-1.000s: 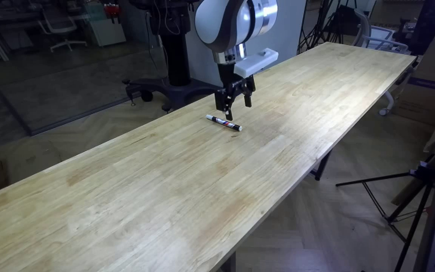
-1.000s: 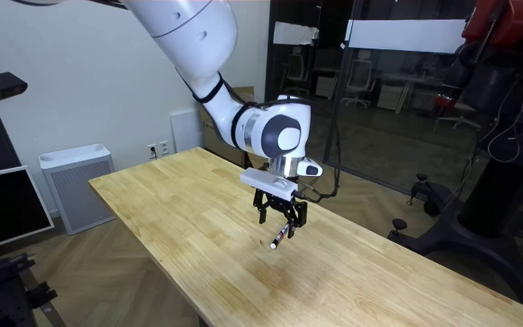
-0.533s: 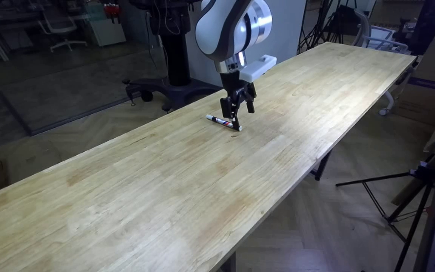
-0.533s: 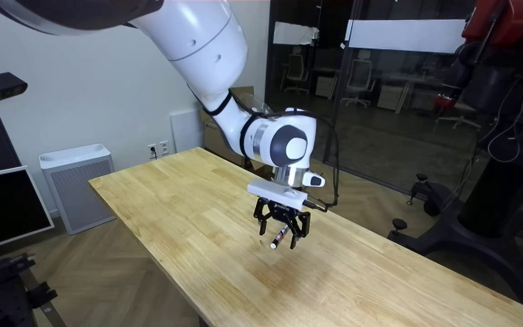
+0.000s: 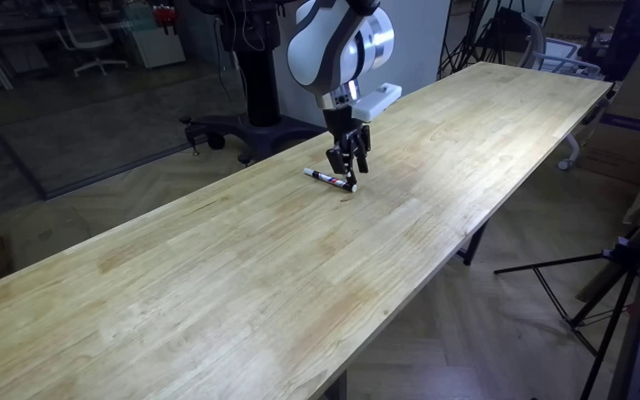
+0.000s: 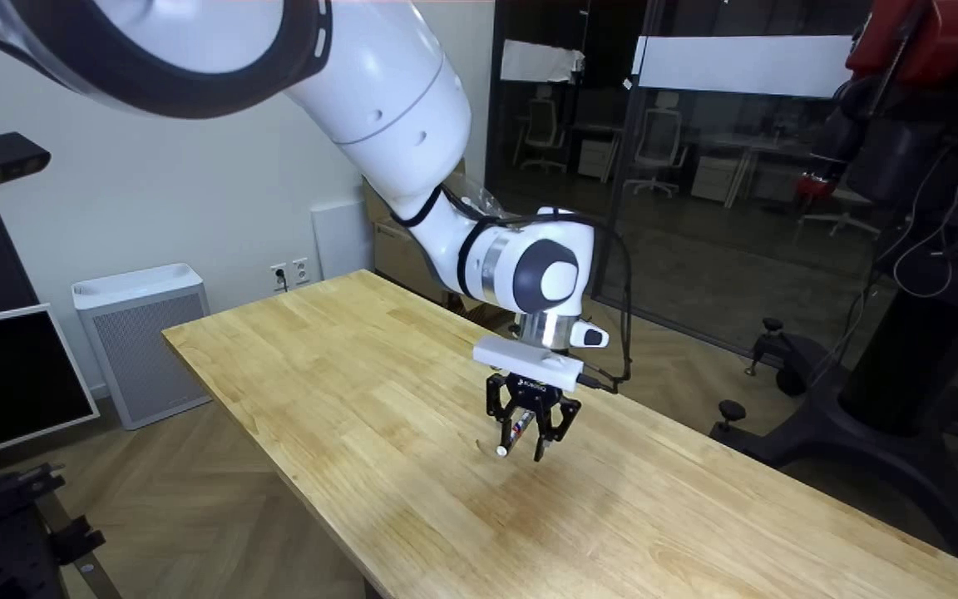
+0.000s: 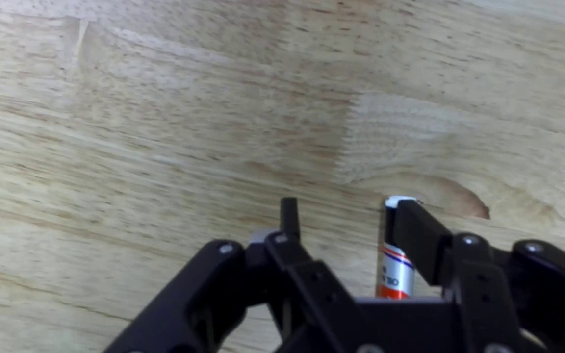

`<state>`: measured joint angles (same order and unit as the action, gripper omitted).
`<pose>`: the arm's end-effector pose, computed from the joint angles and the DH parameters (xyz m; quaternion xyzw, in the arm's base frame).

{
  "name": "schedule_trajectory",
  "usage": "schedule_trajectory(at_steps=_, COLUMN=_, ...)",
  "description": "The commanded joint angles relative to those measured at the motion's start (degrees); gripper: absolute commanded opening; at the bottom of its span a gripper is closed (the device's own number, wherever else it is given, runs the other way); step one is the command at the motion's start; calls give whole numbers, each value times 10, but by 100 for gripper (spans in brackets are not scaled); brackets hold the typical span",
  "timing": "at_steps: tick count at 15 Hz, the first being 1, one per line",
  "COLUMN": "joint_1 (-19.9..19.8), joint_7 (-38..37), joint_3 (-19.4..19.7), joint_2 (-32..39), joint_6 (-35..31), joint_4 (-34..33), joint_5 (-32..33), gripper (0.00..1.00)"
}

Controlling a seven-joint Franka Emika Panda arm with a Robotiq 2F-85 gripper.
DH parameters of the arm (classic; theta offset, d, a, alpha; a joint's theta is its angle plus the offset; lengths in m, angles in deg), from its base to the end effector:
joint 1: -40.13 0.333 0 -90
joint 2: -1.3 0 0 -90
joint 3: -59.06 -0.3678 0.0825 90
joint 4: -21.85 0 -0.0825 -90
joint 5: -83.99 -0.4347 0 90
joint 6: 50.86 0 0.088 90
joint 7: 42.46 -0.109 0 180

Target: Move the marker forwards

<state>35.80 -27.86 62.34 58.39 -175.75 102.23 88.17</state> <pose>0.7647 -0.0973 0.0745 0.9881 0.0947 -0.1171 0.0308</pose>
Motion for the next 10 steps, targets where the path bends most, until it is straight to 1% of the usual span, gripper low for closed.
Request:
schedule_trajectory(at_steps=1, joint_1=-9, joint_7=7, joint_3=-9, joint_2=38, joint_6=36, joint_4=-68, joint_5=10, gripper=25)
schedule_trajectory(at_steps=2, joint_1=-8, joint_7=8, joint_3=-10, joint_2=43, joint_6=41, joint_4=-77, joint_5=12, gripper=17)
schedule_trajectory(at_steps=4, joint_1=-7, joint_7=11, joint_3=-11, joint_2=53, joint_6=48, joint_4=-93, joint_5=12, gripper=5)
schedule_trajectory(at_steps=5, joint_1=-7, joint_7=13, joint_3=-11, joint_2=59, joint_6=52, joint_4=-101, joint_5=13, gripper=1)
schedule_trajectory(at_steps=8, joint_1=-3, joint_7=11, joint_3=-12, joint_2=67, joint_6=54, joint_4=-112, joint_5=14, gripper=0)
schedule_trajectory(at_steps=10, joint_1=-1, joint_7=3, joint_3=-13, joint_2=56, joint_6=45, joint_4=-101, joint_5=13, gripper=0)
